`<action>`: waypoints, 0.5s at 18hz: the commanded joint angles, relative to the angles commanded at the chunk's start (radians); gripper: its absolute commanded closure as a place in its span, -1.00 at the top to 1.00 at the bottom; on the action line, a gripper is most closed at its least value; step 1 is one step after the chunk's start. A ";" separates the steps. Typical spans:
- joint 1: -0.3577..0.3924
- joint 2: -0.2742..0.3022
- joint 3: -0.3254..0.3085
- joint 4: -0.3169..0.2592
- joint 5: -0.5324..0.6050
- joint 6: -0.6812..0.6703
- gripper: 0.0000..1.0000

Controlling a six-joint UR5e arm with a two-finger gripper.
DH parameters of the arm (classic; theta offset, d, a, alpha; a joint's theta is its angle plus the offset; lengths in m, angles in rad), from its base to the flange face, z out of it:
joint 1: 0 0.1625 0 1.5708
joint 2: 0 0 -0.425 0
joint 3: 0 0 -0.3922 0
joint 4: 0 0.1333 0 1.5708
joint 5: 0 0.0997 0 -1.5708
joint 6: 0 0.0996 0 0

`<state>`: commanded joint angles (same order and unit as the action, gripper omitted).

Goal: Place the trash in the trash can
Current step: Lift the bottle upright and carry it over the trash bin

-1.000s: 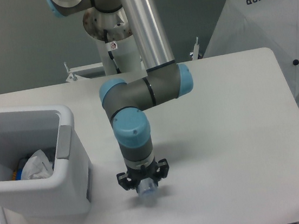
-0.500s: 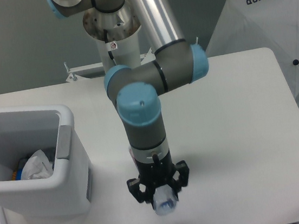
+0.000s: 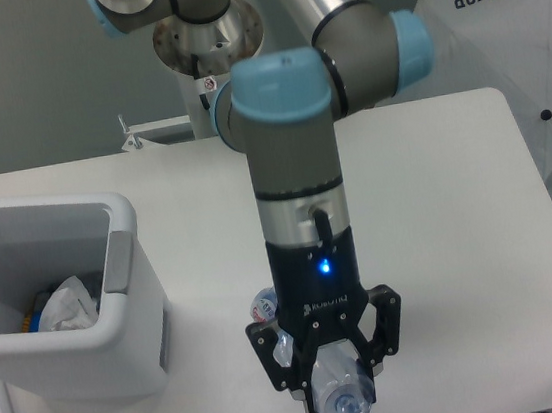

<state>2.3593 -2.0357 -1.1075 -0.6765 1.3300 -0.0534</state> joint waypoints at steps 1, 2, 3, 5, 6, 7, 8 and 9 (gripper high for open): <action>-0.003 0.008 0.000 0.000 0.000 -0.020 0.19; -0.008 0.017 0.000 0.000 -0.002 -0.040 0.19; -0.014 0.029 -0.005 0.000 -0.005 -0.054 0.19; -0.043 0.052 -0.011 0.000 -0.032 -0.072 0.19; -0.048 0.060 -0.011 0.000 -0.043 -0.091 0.19; -0.058 0.072 -0.011 0.000 -0.046 -0.126 0.19; -0.066 0.092 -0.012 -0.002 -0.048 -0.164 0.19; -0.071 0.103 -0.018 0.000 -0.055 -0.181 0.19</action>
<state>2.2887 -1.9329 -1.1259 -0.6765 1.2748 -0.2345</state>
